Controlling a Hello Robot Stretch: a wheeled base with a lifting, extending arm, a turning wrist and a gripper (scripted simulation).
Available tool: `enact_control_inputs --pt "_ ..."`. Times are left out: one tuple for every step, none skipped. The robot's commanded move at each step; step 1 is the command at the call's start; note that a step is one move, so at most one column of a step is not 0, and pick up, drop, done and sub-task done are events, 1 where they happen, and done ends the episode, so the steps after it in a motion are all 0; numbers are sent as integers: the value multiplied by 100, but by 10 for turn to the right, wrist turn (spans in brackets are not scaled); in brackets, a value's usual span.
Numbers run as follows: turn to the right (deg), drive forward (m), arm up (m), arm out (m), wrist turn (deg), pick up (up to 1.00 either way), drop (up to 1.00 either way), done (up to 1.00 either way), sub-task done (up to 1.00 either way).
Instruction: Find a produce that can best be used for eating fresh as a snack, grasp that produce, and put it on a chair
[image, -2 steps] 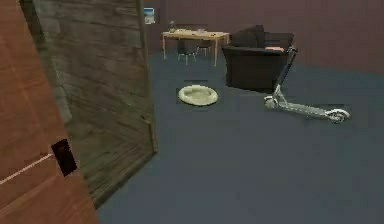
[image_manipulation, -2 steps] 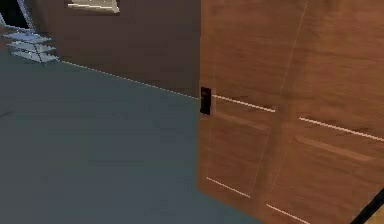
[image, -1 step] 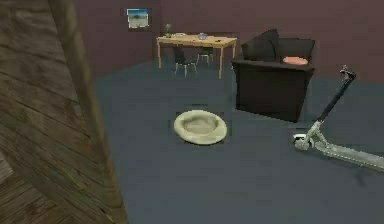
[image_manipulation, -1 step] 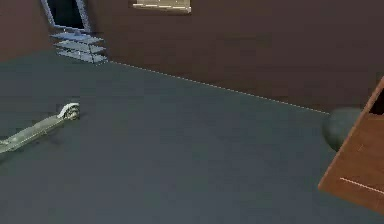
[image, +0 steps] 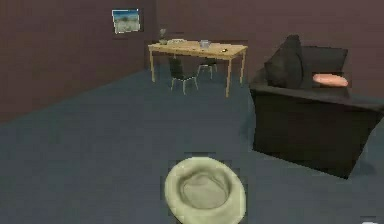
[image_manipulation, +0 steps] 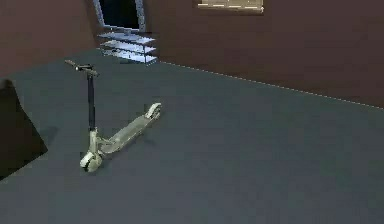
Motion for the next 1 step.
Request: enact_control_inputs --pt "450 0 0 0 0 0 0 0 0"
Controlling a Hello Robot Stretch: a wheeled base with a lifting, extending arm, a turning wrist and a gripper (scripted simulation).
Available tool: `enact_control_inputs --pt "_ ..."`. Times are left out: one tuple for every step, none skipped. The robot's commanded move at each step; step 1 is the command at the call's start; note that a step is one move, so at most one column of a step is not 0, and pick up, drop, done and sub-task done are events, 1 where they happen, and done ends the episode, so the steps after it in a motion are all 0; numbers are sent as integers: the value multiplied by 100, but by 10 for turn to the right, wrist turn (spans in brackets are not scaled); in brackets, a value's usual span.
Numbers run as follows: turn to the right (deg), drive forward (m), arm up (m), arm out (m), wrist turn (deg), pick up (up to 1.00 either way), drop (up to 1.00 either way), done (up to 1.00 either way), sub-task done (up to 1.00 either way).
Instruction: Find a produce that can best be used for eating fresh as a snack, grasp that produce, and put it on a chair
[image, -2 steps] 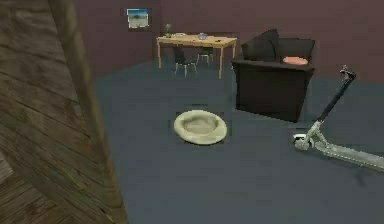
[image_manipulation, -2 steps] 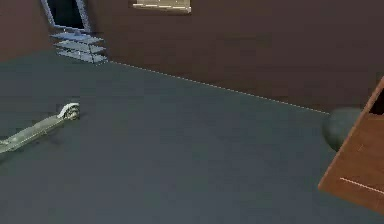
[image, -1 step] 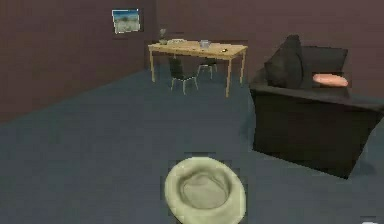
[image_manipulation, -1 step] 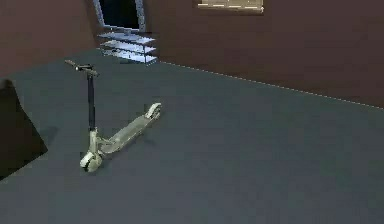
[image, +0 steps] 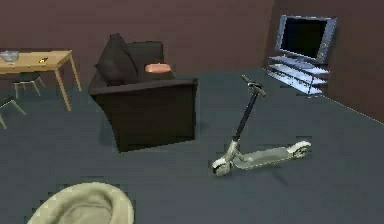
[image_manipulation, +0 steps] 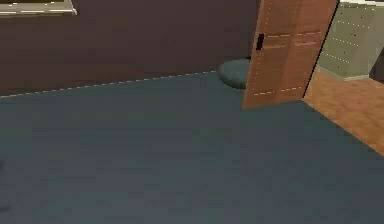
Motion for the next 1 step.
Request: enact_control_inputs --pt "0 5 0 0 0 0 0 0 0"
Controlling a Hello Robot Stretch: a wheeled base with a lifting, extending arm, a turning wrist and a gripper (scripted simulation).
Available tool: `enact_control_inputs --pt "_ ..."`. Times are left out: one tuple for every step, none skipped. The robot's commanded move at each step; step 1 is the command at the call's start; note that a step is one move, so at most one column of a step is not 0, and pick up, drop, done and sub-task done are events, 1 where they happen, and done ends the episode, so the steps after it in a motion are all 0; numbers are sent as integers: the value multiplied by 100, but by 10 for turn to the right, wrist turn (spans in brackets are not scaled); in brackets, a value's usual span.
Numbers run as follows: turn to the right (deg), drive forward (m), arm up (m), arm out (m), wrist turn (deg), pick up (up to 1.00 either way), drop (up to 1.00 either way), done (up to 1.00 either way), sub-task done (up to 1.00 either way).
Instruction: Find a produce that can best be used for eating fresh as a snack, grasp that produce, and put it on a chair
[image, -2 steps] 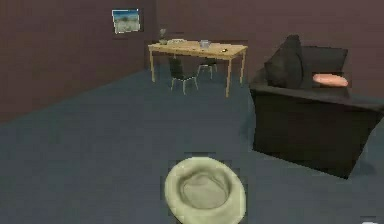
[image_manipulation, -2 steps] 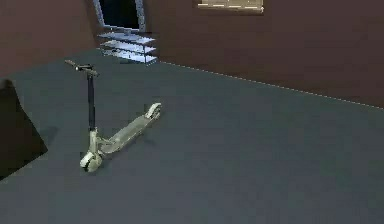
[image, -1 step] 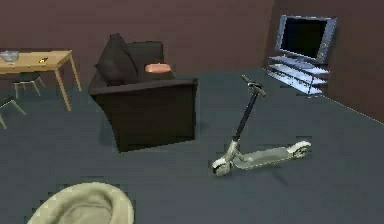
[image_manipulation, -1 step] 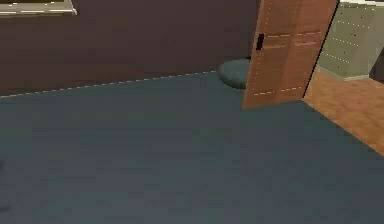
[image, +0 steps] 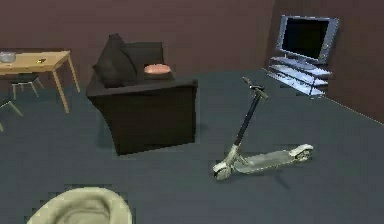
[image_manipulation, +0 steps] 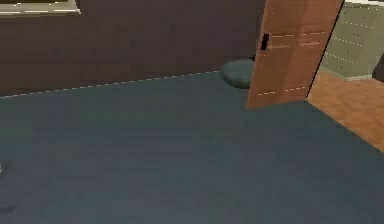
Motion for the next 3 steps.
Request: enact_control_inputs --pt "-450 0 0 0 0 0 0 0 0" --pt "-450 0 0 0 0 0 0 0 0" --pt "-150 0 0 0 0 0 0 0 0"
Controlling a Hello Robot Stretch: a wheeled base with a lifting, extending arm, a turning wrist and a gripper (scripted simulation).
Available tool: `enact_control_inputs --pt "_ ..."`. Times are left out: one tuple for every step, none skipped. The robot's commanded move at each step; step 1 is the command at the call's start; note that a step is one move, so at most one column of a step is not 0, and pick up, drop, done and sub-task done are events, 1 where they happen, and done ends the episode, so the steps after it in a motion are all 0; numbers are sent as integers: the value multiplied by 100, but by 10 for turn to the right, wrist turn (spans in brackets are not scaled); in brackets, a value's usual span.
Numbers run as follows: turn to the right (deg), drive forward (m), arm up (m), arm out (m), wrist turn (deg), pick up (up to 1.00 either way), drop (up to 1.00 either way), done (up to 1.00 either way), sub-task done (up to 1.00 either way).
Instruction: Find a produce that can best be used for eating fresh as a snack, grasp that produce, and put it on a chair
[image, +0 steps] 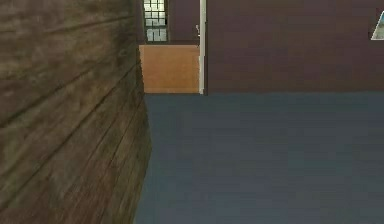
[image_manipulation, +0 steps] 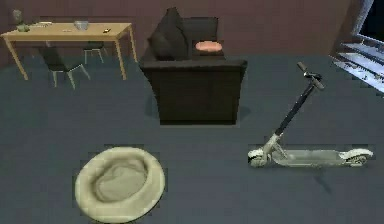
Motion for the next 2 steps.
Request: enact_control_inputs --pt "0 100 0 0 0 0 0 0 0" --pt "0 95 0 0 0 0 0 0 0"
